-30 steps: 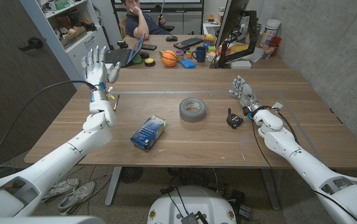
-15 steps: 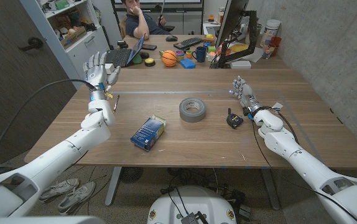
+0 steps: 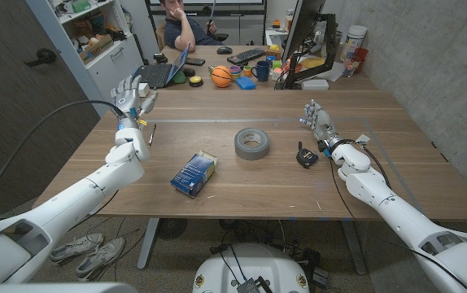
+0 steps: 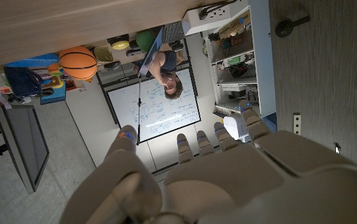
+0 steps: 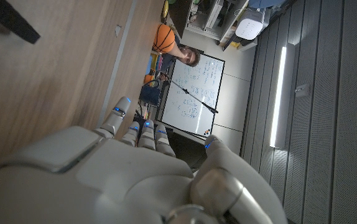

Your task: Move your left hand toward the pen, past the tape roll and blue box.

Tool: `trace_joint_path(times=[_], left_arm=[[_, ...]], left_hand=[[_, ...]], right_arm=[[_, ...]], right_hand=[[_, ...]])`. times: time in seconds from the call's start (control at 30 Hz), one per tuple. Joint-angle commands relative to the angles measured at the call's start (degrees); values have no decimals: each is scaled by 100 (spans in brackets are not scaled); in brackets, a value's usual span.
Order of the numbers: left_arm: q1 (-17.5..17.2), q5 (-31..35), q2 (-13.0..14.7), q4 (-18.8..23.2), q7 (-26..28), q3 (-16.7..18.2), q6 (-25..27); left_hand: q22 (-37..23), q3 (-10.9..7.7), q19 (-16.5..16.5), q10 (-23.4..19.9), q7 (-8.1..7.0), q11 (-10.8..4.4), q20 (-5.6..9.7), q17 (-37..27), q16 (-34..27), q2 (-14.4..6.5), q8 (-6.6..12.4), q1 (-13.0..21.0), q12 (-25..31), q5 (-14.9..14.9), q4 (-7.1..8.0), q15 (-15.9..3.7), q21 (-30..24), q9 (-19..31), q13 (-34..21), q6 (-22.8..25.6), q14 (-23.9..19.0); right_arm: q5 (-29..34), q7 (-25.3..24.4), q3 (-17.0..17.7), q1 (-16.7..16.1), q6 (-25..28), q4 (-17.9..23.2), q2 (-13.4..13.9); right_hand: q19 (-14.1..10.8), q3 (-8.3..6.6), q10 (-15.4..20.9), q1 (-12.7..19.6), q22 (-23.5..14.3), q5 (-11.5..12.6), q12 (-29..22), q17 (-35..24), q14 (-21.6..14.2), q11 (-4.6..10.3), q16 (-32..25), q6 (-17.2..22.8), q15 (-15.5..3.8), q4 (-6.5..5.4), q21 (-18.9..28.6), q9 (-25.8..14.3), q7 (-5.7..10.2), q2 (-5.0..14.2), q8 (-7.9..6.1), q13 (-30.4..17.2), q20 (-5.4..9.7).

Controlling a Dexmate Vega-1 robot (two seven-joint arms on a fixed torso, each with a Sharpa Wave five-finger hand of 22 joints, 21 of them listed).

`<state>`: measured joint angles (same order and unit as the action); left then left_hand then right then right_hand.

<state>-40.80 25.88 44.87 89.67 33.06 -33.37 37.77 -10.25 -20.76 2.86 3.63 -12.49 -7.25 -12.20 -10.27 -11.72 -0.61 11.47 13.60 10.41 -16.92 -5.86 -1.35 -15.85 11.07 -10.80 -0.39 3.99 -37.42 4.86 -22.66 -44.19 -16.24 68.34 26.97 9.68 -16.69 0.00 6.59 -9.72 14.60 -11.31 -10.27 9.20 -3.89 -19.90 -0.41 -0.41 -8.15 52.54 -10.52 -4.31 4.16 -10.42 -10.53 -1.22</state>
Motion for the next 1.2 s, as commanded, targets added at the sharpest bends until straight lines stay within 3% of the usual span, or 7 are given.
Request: trace_joint_path(times=[0.03, 0.93, 1.2], left_arm=[[276, -140, 108, -86, -746, -282, 180], [579, -534, 155, -330, -1602, -563, 212], [790, -611, 226, -400, -2109, -734, 334]], left_hand=[[-22, 33, -31, 128, -25, 14, -18, -32, 19, 74, 22, 9, 8, 5, -31, 29, 59, 27, -27, 35, 125], [-25, 41, 30, 358, -25, 4, -5, -34, 34, 94, -22, 84, -21, -21, -97, 31, 127, 23, -34, -124, 273], [-22, 36, 148, 513, -25, 14, 178, -34, 35, 87, -42, 155, -32, -33, -138, 50, 138, 23, -38, -241, 340]], right_arm=[[-23, 37, 1, 27, 3, -59, -5], [14, 30, -34, 63, 78, -38, 12], [8, 21, -46, 69, 117, -35, -1]], right_hand=[[589, 14, 56, -51, -26, 30, -9, -15, 23, -16, 21, 8, 25, -1, -25, -10, -65, 10, -31, -31, -12], [582, 90, 57, -143, -28, 42, 1, -21, 14, -23, 49, 13, 32, -38, -96, -10, -70, -16, -28, -31, -13], [577, 104, 57, -160, -28, 47, 3, -21, 10, -23, 56, 12, 28, -43, -113, -9, -67, -18, -27, -31, -14]])
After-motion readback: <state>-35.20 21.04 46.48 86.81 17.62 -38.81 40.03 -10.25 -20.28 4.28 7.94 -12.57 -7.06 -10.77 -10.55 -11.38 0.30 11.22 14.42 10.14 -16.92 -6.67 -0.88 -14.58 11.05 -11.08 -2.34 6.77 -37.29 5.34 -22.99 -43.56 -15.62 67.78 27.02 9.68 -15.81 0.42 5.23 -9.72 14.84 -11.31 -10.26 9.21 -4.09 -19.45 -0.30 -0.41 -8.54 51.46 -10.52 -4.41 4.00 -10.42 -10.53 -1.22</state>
